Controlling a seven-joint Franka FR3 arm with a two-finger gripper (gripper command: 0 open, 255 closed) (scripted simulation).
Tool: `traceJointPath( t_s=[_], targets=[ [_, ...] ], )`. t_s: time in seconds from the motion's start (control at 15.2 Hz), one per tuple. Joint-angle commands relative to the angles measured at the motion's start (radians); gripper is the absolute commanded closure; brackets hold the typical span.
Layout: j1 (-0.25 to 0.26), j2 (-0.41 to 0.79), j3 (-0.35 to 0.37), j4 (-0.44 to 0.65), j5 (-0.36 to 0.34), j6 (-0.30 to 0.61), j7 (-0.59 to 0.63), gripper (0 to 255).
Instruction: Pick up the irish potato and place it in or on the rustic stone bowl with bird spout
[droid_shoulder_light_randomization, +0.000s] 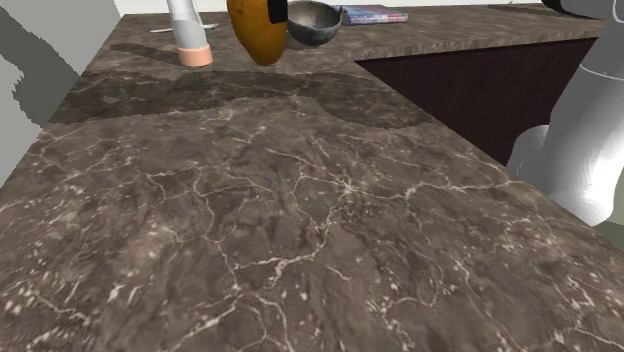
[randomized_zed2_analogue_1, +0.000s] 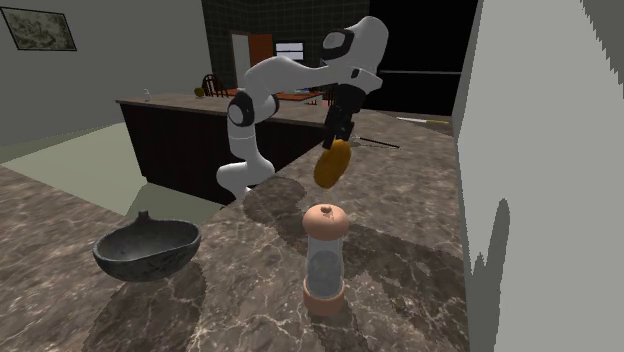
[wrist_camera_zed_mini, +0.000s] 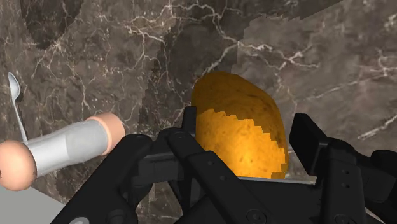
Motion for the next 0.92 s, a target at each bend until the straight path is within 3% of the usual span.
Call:
traceJointPath(
  t_s=[0.0, 0.33, 0.59, 0.86],
  targets=[
    [0.019, 0.030, 0.007, 0.062, -0.030, -0.040, -0.009, 255],
    [0.089, 0.112, 0.018, 0.224, -0.119, -0.143, -0.032, 255],
    [-0.042, 0.030, -0.025, 0.121, -0.040, -0.041, -0.125, 255],
    [-0.135, -0.016, -0.077, 0.061, 0.009, 0.042, -0.220, 255]
  ],
)
